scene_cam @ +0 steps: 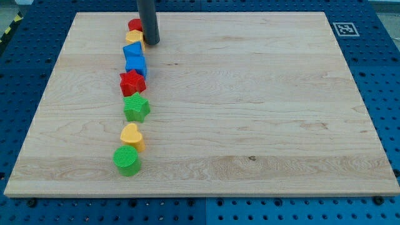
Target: Move the yellow hexagon slightly to the left
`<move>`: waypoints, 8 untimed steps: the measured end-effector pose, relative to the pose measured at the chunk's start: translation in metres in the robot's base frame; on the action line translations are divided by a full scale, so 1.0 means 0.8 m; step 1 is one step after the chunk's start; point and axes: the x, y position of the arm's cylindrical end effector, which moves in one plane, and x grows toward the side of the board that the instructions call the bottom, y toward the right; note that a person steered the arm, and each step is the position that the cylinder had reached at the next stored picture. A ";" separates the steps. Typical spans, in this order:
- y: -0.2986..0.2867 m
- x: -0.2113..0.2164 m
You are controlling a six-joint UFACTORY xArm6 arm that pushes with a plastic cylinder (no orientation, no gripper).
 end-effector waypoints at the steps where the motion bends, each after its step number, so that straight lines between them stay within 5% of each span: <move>1: 0.006 0.000; 5: 0.080 0.000; 6: 0.125 0.033; 8: 0.184 0.213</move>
